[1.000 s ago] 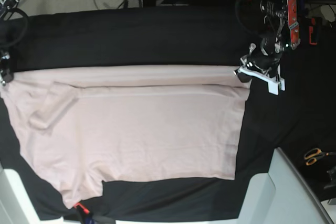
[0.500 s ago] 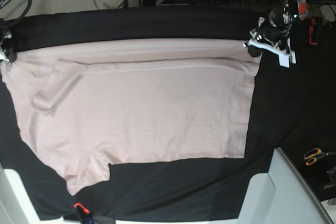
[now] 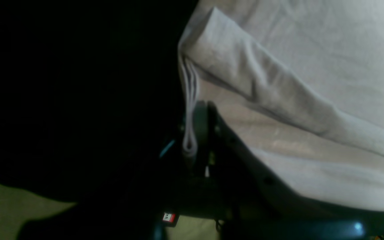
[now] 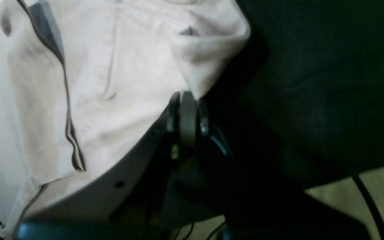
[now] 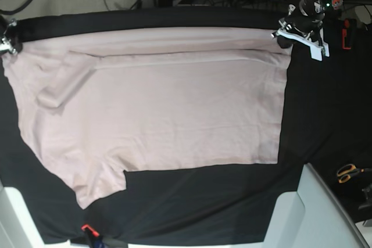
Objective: Fold the T-shirt properly
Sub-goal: 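Drag the folded shirt toward the robot with both grippers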
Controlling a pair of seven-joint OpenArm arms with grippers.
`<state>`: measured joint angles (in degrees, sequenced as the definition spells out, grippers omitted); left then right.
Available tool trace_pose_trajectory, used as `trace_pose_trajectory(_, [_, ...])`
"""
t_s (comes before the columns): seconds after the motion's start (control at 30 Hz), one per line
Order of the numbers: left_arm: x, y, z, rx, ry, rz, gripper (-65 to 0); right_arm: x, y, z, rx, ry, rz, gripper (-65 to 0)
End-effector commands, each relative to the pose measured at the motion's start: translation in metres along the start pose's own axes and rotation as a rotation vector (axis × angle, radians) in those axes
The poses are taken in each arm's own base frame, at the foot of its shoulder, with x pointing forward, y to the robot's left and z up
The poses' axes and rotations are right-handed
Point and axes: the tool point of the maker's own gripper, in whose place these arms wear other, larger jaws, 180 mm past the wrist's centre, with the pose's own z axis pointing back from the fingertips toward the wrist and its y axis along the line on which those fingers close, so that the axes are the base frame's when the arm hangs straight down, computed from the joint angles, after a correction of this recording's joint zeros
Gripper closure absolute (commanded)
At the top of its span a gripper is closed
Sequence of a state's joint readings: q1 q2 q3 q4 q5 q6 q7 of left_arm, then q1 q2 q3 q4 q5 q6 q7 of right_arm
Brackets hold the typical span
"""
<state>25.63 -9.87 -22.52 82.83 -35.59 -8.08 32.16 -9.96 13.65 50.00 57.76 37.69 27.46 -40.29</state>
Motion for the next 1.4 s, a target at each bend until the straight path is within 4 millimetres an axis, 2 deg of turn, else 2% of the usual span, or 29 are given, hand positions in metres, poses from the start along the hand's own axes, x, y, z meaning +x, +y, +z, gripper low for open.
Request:
trace_pose_trajectory(0.0, [0.015,0.009,0.004,0.03,-0.045,-0.019,0.0,0.019,-0.012,0.012,-0.032,-0.05,0.009,-0.6])
trace_pose_trajectory(0.1, [0.015,0.01,0.005,0.032,-0.043,-0.02,0.0,0.017,-0.019,0.022,-0.049,-0.058,-0.01,-0.6])
trace_pose_trajectory(0.27, [0.014,0.013,0.005,0.047,-0.038,-0.045,0.0,0.016,-0.02,0.032,-0.061,-0.039,0.016,-0.6])
trace_pose_trajectory(0.47, [0.002,0.014,0.003,0.091,-0.015,-0.107,0.0,0.007,-0.018,0.028,-0.054,-0.03,0.0,-0.6])
trace_pose_trajectory(0.67, [0.001,0.014,0.003,0.091,-0.013,-0.105,0.0,0.001,-0.018,0.027,-0.052,-0.019,-0.008,-0.6])
trace_pose_trajectory(1.27, [-0.001,0.014,0.002,0.09,-0.008,-0.1,0.0,0.001,-0.019,0.027,-0.058,-0.018,-0.013,-1.5])
trace_pose_trajectory(1.37, [-0.009,0.017,0.005,0.097,0.01,-0.1,0.0,0.0,-0.019,0.027,-0.058,-0.016,-0.013,-1.7])
